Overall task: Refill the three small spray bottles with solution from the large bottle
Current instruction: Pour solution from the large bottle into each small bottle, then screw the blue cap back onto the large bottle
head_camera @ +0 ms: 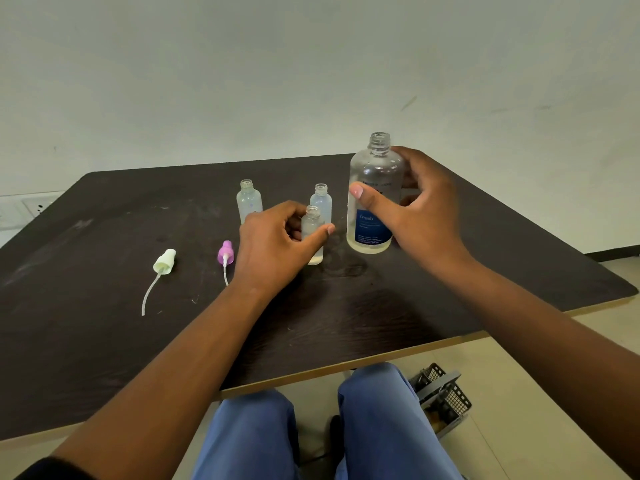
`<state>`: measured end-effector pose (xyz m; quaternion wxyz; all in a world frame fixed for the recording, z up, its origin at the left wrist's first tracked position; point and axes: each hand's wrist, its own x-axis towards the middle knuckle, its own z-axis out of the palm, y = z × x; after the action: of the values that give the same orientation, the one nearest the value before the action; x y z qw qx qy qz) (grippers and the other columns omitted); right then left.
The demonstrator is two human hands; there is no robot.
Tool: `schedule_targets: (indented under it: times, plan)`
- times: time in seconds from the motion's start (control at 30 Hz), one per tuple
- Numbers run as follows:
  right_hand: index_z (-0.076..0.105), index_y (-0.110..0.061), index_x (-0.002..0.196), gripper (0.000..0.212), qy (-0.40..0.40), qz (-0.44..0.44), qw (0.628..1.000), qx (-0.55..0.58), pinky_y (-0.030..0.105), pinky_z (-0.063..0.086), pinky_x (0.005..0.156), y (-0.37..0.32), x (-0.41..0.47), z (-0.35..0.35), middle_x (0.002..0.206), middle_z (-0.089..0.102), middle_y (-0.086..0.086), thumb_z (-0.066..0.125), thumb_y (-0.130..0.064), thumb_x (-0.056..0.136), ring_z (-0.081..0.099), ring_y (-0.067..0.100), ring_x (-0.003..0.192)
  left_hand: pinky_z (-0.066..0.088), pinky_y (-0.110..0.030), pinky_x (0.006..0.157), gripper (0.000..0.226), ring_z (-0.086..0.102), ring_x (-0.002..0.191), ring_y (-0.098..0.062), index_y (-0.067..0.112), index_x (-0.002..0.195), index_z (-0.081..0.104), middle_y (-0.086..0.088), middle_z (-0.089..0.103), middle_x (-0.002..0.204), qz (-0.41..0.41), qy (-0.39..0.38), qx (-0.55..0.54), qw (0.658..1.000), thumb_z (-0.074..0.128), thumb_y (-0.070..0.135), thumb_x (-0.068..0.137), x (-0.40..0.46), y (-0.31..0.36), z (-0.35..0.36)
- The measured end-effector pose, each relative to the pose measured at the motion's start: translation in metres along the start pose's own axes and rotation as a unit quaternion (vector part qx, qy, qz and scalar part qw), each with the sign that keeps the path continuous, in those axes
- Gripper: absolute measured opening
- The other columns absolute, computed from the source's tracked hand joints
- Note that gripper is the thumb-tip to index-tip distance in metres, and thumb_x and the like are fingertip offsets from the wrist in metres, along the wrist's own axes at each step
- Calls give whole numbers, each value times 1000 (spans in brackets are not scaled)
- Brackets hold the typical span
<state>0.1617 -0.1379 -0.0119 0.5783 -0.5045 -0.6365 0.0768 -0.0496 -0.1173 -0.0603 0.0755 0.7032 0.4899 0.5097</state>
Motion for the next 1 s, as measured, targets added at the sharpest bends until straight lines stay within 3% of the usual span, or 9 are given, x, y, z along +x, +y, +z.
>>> schedule_targets:
  times: [0.13, 0.33, 0.47, 0.57, 0.63, 0.73, 0.87, 0.93, 1.0]
  plan:
    - [68, -27, 128, 69, -16, 12, 1000, 16, 44, 63, 92, 2, -2, -1, 119, 74, -13, 78, -69, 75, 72, 9, 107, 55, -12, 71, 49, 68, 77, 0, 21, 112, 77, 14, 72, 86, -14, -10, 1, 1000, 85, 57, 81, -1, 3, -2]
    - [66, -28, 135, 74, -29, 18, 999, 16, 38, 63, 93, 0, -8, -4, 124, 74, -13, 77, -69, 75, 70, 6, 110, 65, -29, 79, 55, 70, 83, -1, 22, 120, 74, 12, 74, 95, -10, -18, -4, 1000, 84, 59, 81, -2, 6, -2]
    - [62, -28, 139, 79, -34, 20, 999, 20, 40, 62, 97, -5, -11, -8, 129, 71, -14, 78, -69, 73, 69, 6, 114, 59, -37, 92, 70, 66, 110, -14, 20, 143, 59, 3, 63, 133, 76, 79, -11, 994, 80, 55, 86, -2, 15, -10]
    - [60, -27, 140, 79, -38, 5, 999, 29, 30, 60, 94, -15, -14, -13, 131, 70, -14, 80, -66, 74, 68, 6, 116, 50, -44, 101, 75, 56, 123, -32, 6, 145, 54, -13, 54, 141, 139, 138, -11, 981, 75, 50, 89, -5, 22, -17]
    - [60, -24, 141, 75, -41, -5, 998, 40, 19, 55, 88, -22, -17, -15, 130, 70, -13, 85, -57, 77, 68, 4, 114, 49, -42, 98, 74, 56, 120, -31, 2, 143, 55, -13, 58, 136, 166, 129, -18, 978, 70, 51, 90, -7, 26, -17]
    - [60, -23, 140, 68, -49, -12, 997, 58, 12, 51, 84, -31, -22, -18, 128, 70, -15, 88, -44, 82, 68, 1, 113, 45, -41, 99, 77, 53, 115, -13, 7, 145, 56, 1, 66, 126, 183, 71, -16, 980, 62, 60, 90, -10, 28, -12]
    - [60, -27, 137, 64, -70, 11, 993, 96, 23, 58, 83, -39, -30, -16, 127, 72, -15, 89, -43, 82, 69, 7, 115, 35, -31, 105, 92, 63, 112, -16, 15, 155, 47, 11, 68, 124, 155, 18, -23, 988, 61, 72, 85, -12, 25, -9]
    - [61, -27, 137, 65, -81, 19, 990, 116, 33, 59, 86, -40, -33, -12, 127, 72, -12, 88, -44, 81, 69, 12, 117, 42, -39, 105, 95, 68, 110, -18, 15, 155, 47, 7, 69, 125, 152, 1, -31, 988, 61, 78, 84, -13, 24, -8]
    - [61, -26, 137, 65, -92, 23, 987, 131, 33, 57, 86, -42, -35, -8, 128, 72, -10, 88, -43, 81, 69, 14, 119, 47, -50, 97, 90, 69, 105, -18, 13, 151, 51, 4, 71, 124, 159, -7, -31, 987, 66, 72, 84, -13, 25, -8]
